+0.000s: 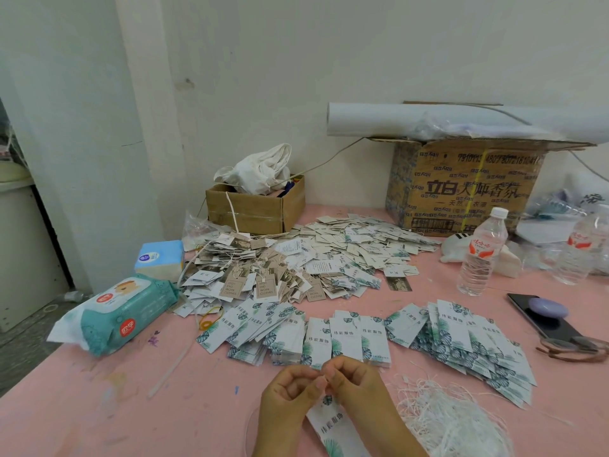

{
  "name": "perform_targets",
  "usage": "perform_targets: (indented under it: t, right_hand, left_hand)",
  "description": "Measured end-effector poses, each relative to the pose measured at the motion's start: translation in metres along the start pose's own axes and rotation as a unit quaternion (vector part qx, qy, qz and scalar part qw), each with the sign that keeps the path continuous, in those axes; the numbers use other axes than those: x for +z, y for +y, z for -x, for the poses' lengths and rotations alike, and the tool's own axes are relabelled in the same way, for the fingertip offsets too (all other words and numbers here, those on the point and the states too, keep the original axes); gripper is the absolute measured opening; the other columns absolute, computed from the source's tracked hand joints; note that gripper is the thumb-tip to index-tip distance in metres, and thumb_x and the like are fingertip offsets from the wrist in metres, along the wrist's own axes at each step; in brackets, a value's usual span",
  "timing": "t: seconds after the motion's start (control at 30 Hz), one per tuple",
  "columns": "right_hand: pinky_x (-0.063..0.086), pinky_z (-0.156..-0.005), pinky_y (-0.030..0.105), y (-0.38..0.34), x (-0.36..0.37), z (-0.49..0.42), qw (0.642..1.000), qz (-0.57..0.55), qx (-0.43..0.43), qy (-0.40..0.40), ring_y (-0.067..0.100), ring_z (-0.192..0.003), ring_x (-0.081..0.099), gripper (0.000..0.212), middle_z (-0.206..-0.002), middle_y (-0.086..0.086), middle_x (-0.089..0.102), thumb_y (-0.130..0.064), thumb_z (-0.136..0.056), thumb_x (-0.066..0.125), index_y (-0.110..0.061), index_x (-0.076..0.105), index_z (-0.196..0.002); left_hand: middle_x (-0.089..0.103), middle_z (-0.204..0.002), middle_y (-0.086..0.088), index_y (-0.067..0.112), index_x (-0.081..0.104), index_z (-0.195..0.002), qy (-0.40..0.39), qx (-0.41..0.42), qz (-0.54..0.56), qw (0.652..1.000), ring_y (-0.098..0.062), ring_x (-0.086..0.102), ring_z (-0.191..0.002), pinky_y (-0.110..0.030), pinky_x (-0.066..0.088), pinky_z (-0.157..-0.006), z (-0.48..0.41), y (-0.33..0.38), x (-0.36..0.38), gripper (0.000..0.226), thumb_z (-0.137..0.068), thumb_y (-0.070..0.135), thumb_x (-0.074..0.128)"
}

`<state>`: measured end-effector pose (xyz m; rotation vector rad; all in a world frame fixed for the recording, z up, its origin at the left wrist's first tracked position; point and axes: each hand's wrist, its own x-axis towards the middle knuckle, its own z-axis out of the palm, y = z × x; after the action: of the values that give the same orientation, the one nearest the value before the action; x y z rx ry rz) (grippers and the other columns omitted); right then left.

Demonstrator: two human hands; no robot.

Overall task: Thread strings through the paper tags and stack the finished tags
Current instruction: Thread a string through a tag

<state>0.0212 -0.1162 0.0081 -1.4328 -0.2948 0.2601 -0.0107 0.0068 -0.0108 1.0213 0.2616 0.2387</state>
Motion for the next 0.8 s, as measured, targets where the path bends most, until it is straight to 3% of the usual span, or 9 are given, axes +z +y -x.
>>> perform_targets:
  t: [0.27,0.4,0.5,0.6,0.67,0.8]
  right_hand:
    - [0.049,-0.057,0.022,0.0008,-0.005,-0.0036,0.997,-0.013,-0.049,0.062,0.016,-0.058,0.057,0.014,-0.061,0.009,0.063,-0.014,-0.076,0.07,-0.001,0.065,-0.075]
    - [0.05,-0.057,0.022,0.002,-0.0091,-0.0039,0.997,0.003,-0.053,0.059,0.017,-0.058,0.059,0.005,-0.063,0.012,0.065,-0.001,-0.081,0.069,0.002,0.066,-0.077]
    - [0.051,-0.057,0.022,0.0026,-0.0058,-0.0041,0.997,0.012,-0.053,0.055,0.016,-0.058,0.061,0.015,-0.064,0.012,0.067,-0.013,-0.073,0.073,0.0,0.068,-0.076]
    - [0.05,-0.058,0.024,0.0043,-0.0022,-0.0043,0.996,0.027,-0.058,0.055,0.017,-0.058,0.06,0.023,-0.064,0.011,0.067,-0.021,-0.07,0.075,0.0,0.068,-0.076]
    - [0.05,-0.058,0.024,0.004,-0.0013,-0.004,0.996,0.036,-0.063,0.057,0.017,-0.058,0.06,0.024,-0.064,0.011,0.068,-0.022,-0.07,0.075,0.0,0.068,-0.076]
    - [0.051,-0.058,0.023,0.0005,-0.0012,-0.0023,0.996,0.023,-0.066,0.054,0.016,-0.058,0.062,0.023,-0.064,0.013,0.068,-0.023,-0.069,0.075,-0.001,0.069,-0.074]
  left_hand:
    - [0.067,-0.056,-0.011,-0.001,0.076,-0.073,0.013,0.029,-0.064,0.997,-0.007,0.054,-0.04,-0.014,0.044,-0.042,0.0071,0.0062,0.0023,0.01,-0.065,-0.006,0.076]
    - [0.069,-0.06,-0.007,0.008,0.076,-0.069,0.037,0.024,-0.07,0.997,-0.005,0.055,-0.044,-0.023,0.053,-0.048,0.0069,0.0069,-0.0002,0.014,-0.075,-0.005,0.073]
    - [0.069,-0.061,-0.006,0.011,0.076,-0.068,0.041,0.024,-0.083,0.995,-0.004,0.055,-0.047,-0.031,0.05,-0.059,0.0062,0.0059,-0.001,0.017,-0.078,-0.002,0.072]
    - [0.073,-0.068,-0.012,0.01,0.078,-0.069,0.026,0.046,-0.104,0.993,-0.01,0.065,-0.061,-0.029,0.054,-0.062,0.0085,0.0057,0.003,0.004,-0.068,0.006,0.078]
    - [0.072,-0.069,-0.015,0.007,0.078,-0.069,0.024,0.051,-0.101,0.993,-0.013,0.067,-0.064,-0.033,0.055,-0.066,0.009,0.0053,0.0036,0.009,-0.061,0.012,0.078]
    - [0.071,-0.065,-0.011,0.009,0.078,-0.068,0.023,0.039,-0.09,0.995,-0.01,0.064,-0.057,-0.026,0.055,-0.058,0.0065,0.0045,0.0013,0.012,-0.057,0.015,0.077]
